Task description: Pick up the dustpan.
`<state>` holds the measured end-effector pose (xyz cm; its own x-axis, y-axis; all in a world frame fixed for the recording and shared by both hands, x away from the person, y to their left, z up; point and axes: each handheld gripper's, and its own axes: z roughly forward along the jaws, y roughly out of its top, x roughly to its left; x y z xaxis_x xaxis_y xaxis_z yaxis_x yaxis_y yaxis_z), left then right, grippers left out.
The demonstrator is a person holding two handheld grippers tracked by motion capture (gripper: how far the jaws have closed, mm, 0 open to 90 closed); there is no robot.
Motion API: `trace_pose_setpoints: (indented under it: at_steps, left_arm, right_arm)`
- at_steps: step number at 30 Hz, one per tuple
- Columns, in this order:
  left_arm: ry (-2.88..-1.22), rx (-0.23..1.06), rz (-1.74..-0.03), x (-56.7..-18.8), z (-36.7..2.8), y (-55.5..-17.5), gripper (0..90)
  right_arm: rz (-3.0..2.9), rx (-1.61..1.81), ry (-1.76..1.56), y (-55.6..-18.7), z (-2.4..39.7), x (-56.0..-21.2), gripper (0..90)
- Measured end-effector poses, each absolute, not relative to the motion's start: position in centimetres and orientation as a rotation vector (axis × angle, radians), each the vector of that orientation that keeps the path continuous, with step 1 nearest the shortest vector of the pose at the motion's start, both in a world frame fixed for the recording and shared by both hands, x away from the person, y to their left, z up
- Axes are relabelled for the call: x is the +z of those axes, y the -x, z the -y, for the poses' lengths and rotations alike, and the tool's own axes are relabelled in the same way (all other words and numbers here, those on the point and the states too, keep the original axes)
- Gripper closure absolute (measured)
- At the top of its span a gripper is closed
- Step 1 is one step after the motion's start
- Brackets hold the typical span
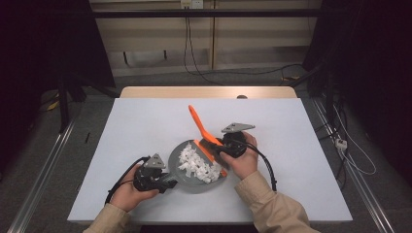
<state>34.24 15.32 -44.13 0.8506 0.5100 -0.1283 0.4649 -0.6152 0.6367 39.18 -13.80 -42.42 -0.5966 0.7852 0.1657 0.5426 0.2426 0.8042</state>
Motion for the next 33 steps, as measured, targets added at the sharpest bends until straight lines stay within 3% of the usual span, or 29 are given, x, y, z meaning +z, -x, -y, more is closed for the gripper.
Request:
trace_pose_setpoints:
  at_steps: [7, 18, 33]
  left_arm:
    - [-2.334, 0.096, -0.693, -44.1, -15.3, -34.2, 63.0]
    - [-2.292, 0.114, -0.696, -42.8, -16.9, -33.5, 63.2]
    - [-2.371, 0.068, -0.697, -43.8, -14.2, -34.5, 63.2]
  right_arm:
    - [-2.250, 1.316, -1.185, -38.8, 13.0, -41.5, 71.7]
    - [-2.170, 1.281, -1.269, -40.1, 15.3, -42.3, 71.7]
    - [-2.136, 1.342, -1.266, -39.9, 15.3, -41.3, 71.7]
